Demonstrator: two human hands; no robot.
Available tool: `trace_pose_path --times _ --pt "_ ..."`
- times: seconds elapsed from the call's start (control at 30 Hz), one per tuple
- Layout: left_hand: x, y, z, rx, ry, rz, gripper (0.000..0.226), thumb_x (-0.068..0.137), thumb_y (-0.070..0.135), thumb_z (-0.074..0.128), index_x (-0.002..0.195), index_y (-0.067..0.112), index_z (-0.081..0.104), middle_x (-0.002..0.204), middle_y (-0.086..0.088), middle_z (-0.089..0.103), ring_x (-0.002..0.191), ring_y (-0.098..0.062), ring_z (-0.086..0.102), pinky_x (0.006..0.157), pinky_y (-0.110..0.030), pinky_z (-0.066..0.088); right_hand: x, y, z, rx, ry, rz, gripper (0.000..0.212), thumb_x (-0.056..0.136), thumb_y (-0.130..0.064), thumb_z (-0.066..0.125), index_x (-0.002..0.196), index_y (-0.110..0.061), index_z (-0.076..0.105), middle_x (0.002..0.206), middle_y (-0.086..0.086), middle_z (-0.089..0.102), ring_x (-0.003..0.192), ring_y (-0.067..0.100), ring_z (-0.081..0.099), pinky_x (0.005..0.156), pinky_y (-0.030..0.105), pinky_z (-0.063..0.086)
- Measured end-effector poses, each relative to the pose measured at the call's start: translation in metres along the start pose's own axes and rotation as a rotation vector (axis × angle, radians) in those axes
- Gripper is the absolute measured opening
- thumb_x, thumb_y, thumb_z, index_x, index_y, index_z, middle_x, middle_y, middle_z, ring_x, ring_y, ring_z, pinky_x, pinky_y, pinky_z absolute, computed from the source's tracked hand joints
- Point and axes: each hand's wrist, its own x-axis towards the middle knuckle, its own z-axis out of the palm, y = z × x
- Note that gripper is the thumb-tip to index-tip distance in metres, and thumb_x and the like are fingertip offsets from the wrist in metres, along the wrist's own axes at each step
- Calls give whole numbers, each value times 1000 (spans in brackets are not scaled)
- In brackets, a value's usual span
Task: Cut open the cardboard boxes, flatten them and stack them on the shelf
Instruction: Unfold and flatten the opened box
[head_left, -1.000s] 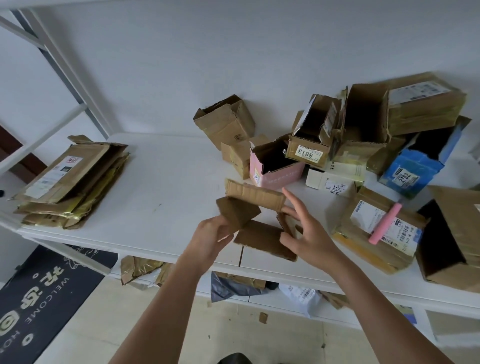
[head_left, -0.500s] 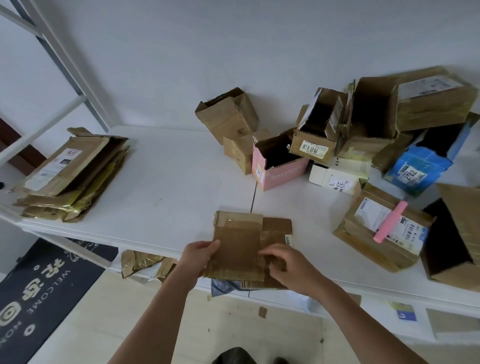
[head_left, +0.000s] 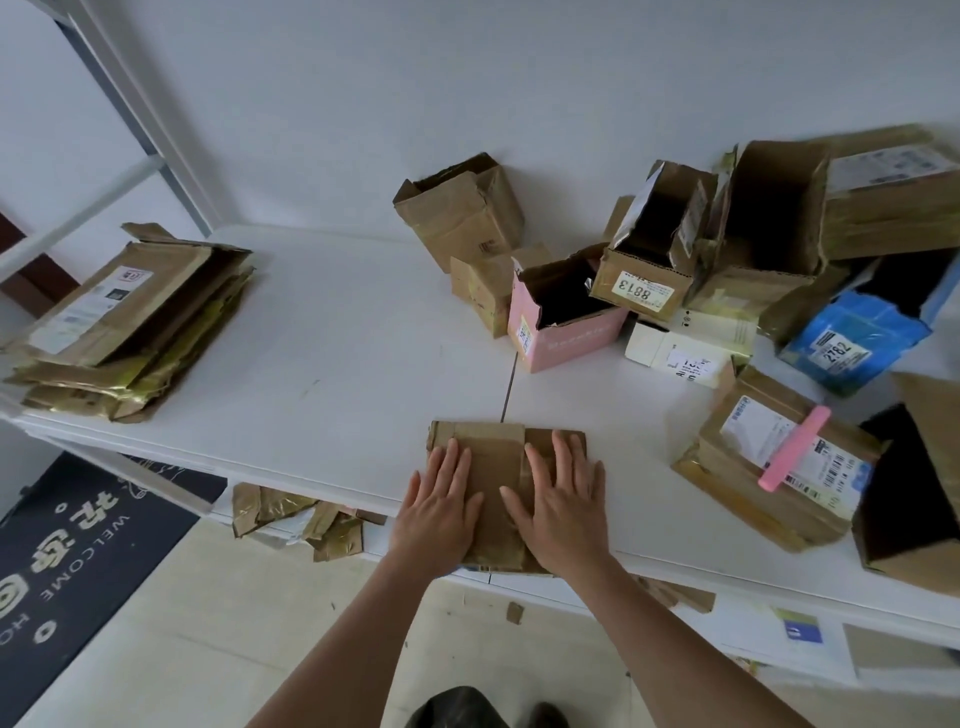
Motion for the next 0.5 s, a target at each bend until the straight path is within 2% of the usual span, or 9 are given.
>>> trace_pose_path --times 0.07,0.13,0.3,0.43,0.5 --pt "-1 -1 4 51 51 -3 61 105 45 11 156 20 -11 156 6 -28 146 -13 -24 120 -32 -10 0 3 5 -56 -4 -49 83 90 -71 -2 157 -24 12 166 8 -3 153 26 -3 120 52 2" --pt "-2 -1 7 81 86 -2 61 105 45 11 156 19 -10 156 5 -26 146 -14 -25 120 -31 -11 2 5 7 -70 -12 -70 85 89 -72 -4 158 -23 8 165 8 -3 153 25 -2 121 53 4" --pt "-2 -1 12 104 141 16 61 105 43 15 158 16 -2 163 -1 -14 147 -16 -23 122 -30 -11 4 6 12 -59 16 -74 75 91 -72 6 156 -36 14 165 9 5 153 27 5 120 54 9" --pt "0 -4 11 96 150 24 63 105 44 17 158 15 1 165 -2 -10 149 -16 -21 122 -30 -10 4 4 9 -44 10 -62 74 91 -71 10 156 -37 18 166 8 4 153 25 4 120 54 11" --pt "0 -2 8 64 125 18 64 104 47 19 158 16 1 165 -3 -11 150 -17 -18 123 -31 -7 3 4 5 -18 0 -82 71 93 -69 18 156 -36 17 166 7 2 153 25 1 121 53 10"
